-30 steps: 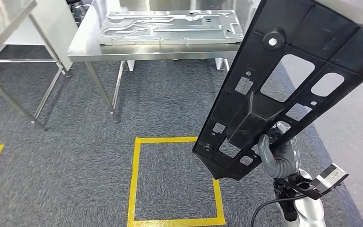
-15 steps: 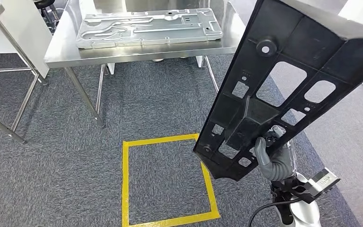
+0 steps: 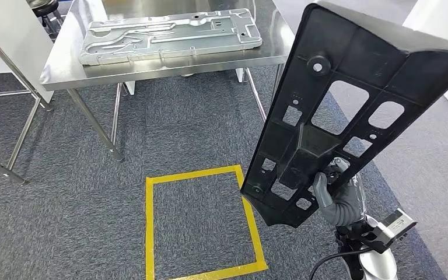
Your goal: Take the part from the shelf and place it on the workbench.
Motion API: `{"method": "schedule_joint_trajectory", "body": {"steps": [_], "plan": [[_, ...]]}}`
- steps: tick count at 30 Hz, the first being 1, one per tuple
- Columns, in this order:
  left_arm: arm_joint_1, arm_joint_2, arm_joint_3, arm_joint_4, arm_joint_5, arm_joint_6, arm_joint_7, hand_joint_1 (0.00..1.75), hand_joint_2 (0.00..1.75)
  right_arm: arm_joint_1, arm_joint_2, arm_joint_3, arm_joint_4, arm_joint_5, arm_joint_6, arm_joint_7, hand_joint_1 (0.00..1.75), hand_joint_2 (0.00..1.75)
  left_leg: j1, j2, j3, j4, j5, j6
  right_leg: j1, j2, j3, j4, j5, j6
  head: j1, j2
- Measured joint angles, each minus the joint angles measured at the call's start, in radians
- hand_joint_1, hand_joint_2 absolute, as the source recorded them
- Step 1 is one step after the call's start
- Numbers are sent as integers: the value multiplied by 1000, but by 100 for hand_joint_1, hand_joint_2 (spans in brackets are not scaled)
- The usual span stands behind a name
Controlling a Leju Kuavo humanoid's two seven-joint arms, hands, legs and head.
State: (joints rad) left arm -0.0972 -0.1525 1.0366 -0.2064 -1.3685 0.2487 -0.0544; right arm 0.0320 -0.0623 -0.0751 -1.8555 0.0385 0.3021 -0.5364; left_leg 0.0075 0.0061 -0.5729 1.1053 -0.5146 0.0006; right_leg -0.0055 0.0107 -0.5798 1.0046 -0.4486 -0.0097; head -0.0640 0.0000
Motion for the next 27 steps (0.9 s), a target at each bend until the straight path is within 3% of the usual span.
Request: {"method": "schedule_joint_trajectory", "body": {"steps": [2, 6, 8, 10, 11, 12, 13, 15, 17, 21, 23, 25, 26, 27], "plan": [[4, 3, 0, 0, 2, 0, 2, 0, 175, 1, 0, 0, -4, 0, -1, 0, 175, 175, -5, -3, 36, -89, 27, 10, 3, 4, -1, 2, -1, 7, 0, 0], [5, 6, 2, 0, 9, 2, 2, 0, 175, 3, 0, 0, -7, -1, 0, -3, 175, 175, -4, -2, 42, -114, 34, 27, -1, 2, -9, 11, -6, 30, 0, 0], [5, 7, 2, 0, 10, 4, 0, 0, 175, 0, 0, 0, -8, -2, 1, -7, 175, 175, 1, 0, 45, -124, 41, 35, -3, -1, -45, 89, -53, 39, 0, 0], [6, 8, 3, 0, 10, 5, -2, 0, 175, -1, 0, 0, -6, -3, 1, -11, 175, 175, 0, 2, 44, -124, 41, 37, -8, -2, -114, 229, -116, 49, 0, 0], [6, 8, 3, 0, 10, 6, -3, 0, 175, 0, 0, 0, -4, -3, 0, -13, 175, 175, 1, 2, 44, -123, 41, 37, -10, -3, -140, 279, -128, 53, 0, 0], [6, 8, 3, 0, 10, 6, -3, 0, 175, 1, 0, 0, -4, -3, 0, -14, 175, 175, 1, 2, 44, -122, 40, 36, -13, -4, -148, 292, -120, 56, 0, 0], [7, 8, 3, 0, 10, 6, -4, 0, 175, 2, 0, 0, -4, -3, 0, -15, 175, 175, 2, 2, 46, -120, 38, 34, -17, -5, -134, 262, -93, 58, 0, 0], [7, 8, 3, 0, 9, 5, -6, 0, 175, 2, 0, 0, -4, -3, -2, -18, 175, 175, 3, 2, 48, -114, 31, 26, -22, -11, -65, 120, -23, 60, 0, 0], [6, 8, 3, 0, 7, 2, -8, 0, 175, 2, 0, 0, -4, -4, -4, -20, 175, 175, -1, 1, 47, -107, 23, 15, -21, -14, -20, 24, 5, 52, 0, 0], [5, 9, 3, 0, 6, 0, -11, 0, 175, 5, 0, 0, -5, -9, -8, -23, 175, 175, 0, 2, 45, -97, 9, -8, -18, -10, -16, 9, 2, 22, 0, 0], [4, 10, 3, 0, 6, 0, -12, 0, 175, 5, 0, 0, -6, -9, -11, -24, 175, 175, 3, 1, 15, -25, -36, -16, -19, -11, -12, 4, 2, 9, 0, 0], [1, 10, 3, 0, 6, -2, -15, 0, 175, 6, 1, 0, -7, -2, -14, -26, 175, 175, 3, 1, -50, 113, -100, -20, -15, -17, -11, 5, -1, 3, 0, 0], [-1, 10, 3, 0, 6, -4, -16, 0, 175, 7, 1, 0, -6, 3, -15, -27, 175, 175, 3, 1, -78, 169, -117, -21, -13, -22, -11, 5, -2, 1, 0, 0], [-4, 10, 3, 0, 6, -5, -16, 0, 175, 7, 1, 0, -6, 8, -16, -28, 175, 175, 3, 1, -91, 192, -115, -20, -11, -25, -9, 5, -3, 0, 0, 0]]}}
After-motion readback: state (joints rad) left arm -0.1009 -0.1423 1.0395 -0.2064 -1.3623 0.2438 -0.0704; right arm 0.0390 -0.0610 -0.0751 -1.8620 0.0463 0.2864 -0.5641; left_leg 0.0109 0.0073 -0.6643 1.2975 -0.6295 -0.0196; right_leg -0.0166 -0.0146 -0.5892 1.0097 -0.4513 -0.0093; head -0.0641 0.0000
